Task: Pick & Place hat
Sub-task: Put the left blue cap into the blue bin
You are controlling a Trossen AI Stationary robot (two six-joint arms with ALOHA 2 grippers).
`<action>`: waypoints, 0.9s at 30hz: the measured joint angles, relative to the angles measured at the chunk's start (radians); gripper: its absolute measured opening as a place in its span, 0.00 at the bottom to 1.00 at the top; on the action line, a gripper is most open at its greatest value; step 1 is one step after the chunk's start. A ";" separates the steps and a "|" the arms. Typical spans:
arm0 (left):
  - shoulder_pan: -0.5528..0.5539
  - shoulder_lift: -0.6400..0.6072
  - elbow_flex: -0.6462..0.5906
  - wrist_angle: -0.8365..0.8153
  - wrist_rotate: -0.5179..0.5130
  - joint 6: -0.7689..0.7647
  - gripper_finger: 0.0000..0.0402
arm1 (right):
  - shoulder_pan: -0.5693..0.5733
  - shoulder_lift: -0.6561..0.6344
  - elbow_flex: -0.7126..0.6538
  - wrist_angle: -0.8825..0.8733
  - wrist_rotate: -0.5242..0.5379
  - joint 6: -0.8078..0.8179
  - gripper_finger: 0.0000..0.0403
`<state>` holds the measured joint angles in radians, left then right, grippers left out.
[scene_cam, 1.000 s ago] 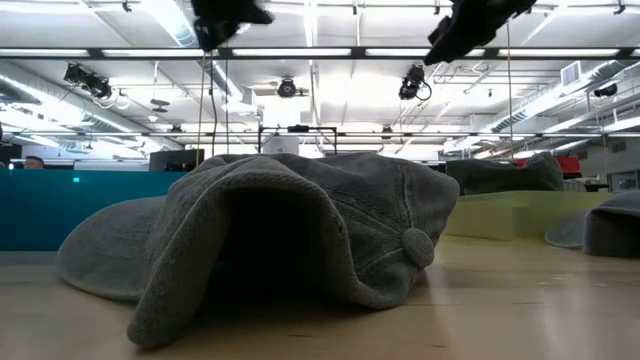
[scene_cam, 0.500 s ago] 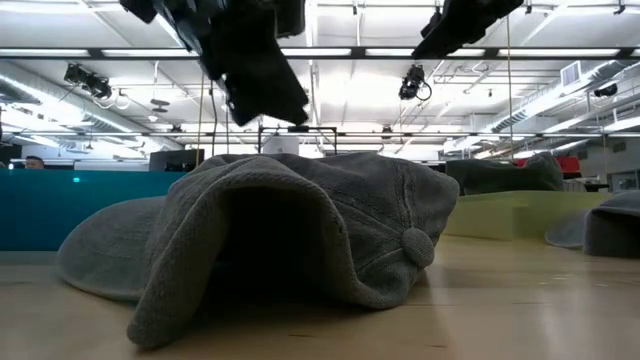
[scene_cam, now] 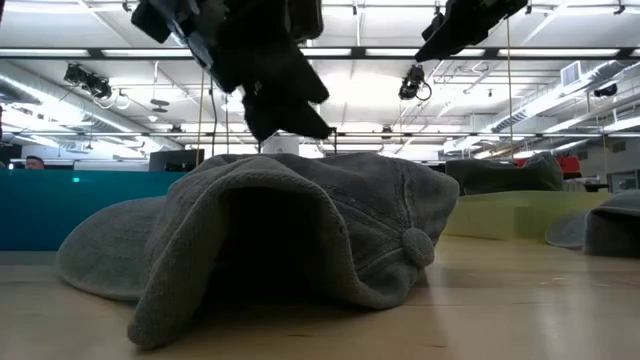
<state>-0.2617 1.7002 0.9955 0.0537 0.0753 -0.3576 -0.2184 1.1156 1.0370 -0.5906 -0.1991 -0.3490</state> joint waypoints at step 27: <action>-0.023 0.100 0.002 0.049 -0.083 -0.181 0.04 | 0.000 0.000 0.000 -0.005 0.000 -0.027 0.04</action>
<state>-0.2851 1.8001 0.9970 0.1029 -0.0073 -0.5381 -0.2188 1.1156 1.0370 -0.5957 -0.1989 -0.3756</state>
